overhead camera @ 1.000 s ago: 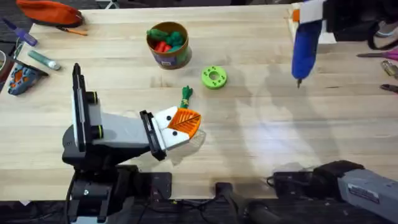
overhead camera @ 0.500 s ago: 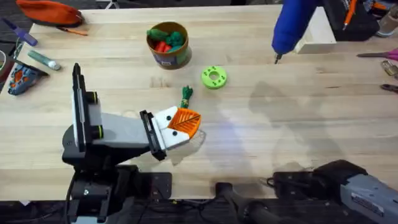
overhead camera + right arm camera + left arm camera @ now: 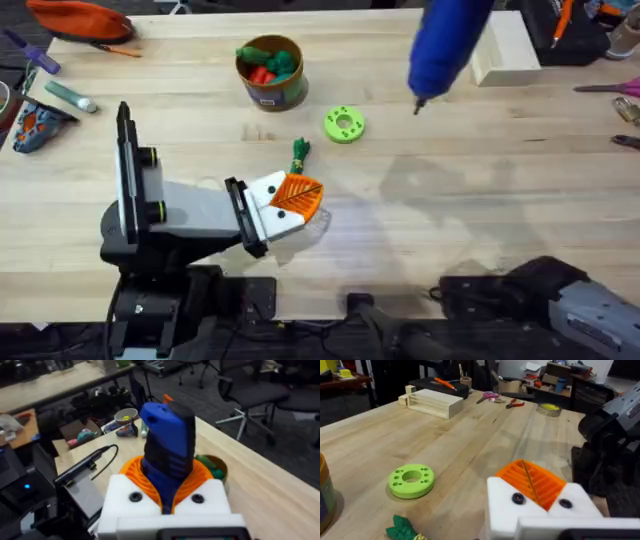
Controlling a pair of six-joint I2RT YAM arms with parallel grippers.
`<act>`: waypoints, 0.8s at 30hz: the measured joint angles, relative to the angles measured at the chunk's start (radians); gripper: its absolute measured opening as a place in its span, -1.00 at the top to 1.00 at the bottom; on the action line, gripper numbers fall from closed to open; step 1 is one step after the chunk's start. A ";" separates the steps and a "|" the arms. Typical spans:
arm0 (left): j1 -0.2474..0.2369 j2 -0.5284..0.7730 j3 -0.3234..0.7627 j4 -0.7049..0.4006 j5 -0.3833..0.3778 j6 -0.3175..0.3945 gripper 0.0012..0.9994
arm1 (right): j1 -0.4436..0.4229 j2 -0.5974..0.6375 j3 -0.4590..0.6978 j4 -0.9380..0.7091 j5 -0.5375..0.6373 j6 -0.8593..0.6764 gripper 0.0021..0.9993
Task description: Pick up the gripper from the table and insert it into the empty holder that is missing its gripper. Then pick up a screw, insert it into the mounting hole, and use the screwdriver to tighten it. Finally, clean up the table by picking up the vegetable and placing it into the bucket.
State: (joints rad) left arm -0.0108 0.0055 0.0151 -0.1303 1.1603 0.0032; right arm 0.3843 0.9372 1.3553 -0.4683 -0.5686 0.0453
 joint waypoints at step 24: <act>0.000 0.000 0.000 0.000 0.000 0.000 0.99 | 0.211 0.088 -0.373 0.710 -0.154 0.011 0.87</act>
State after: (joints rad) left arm -0.0109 0.0055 0.0151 -0.1303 1.1603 0.0036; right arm 0.5957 1.0252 0.9821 0.2419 -0.7229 0.0564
